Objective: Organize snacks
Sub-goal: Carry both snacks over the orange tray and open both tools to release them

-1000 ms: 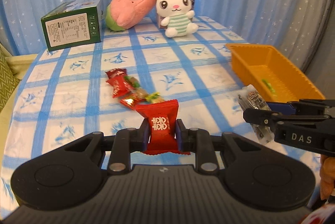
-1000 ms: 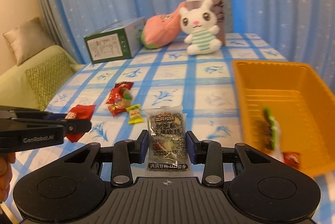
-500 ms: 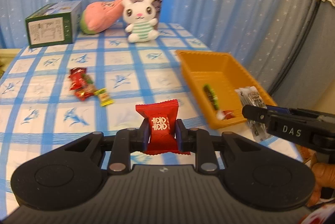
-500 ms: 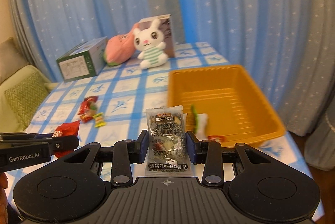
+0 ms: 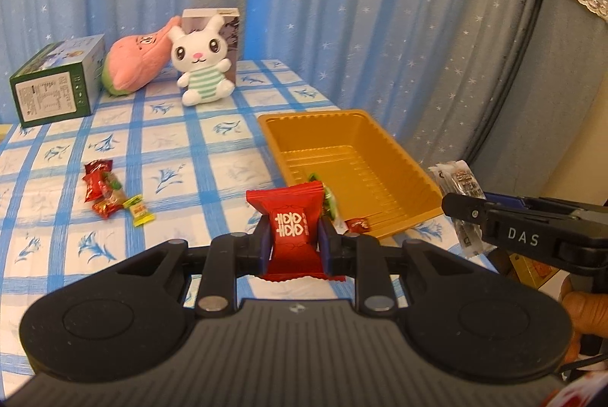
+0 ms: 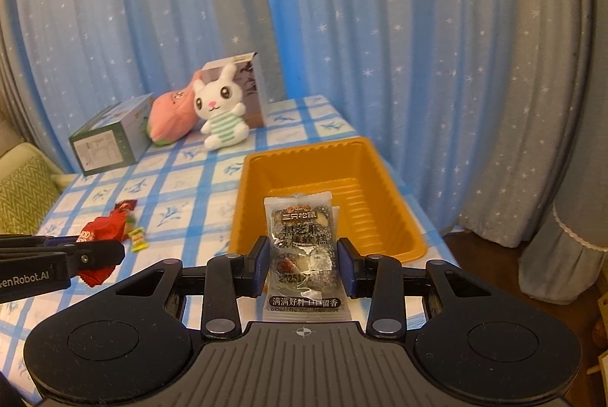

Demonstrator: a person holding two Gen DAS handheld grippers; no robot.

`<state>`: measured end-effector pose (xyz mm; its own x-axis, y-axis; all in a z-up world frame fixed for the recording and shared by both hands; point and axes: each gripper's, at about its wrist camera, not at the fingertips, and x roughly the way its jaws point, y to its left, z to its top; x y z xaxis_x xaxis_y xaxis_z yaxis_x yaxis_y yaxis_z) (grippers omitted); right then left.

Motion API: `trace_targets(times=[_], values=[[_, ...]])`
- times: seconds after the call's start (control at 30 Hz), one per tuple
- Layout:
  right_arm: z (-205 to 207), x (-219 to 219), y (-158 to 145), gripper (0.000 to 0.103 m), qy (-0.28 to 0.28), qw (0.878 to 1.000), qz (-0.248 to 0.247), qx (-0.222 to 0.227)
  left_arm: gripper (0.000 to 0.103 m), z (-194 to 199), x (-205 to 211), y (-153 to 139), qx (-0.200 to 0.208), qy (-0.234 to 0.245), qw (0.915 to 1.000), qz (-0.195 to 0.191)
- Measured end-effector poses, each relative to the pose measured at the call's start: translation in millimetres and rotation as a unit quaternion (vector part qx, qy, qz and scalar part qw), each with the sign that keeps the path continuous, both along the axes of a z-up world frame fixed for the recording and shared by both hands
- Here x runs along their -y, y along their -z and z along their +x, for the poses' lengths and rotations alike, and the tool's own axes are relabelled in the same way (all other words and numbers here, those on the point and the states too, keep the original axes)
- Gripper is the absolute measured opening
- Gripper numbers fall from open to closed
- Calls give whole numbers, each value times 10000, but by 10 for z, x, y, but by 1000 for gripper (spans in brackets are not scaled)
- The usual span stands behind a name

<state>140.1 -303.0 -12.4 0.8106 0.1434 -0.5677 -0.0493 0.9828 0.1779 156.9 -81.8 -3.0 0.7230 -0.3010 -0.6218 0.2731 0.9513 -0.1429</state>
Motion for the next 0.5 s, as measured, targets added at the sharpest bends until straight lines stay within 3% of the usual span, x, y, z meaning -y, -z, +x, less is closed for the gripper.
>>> trace_targets(times=[0.5], values=[[233, 383, -114, 38, 240, 9997, 44, 30, 22, 254, 313, -14, -51, 236, 9997, 24]])
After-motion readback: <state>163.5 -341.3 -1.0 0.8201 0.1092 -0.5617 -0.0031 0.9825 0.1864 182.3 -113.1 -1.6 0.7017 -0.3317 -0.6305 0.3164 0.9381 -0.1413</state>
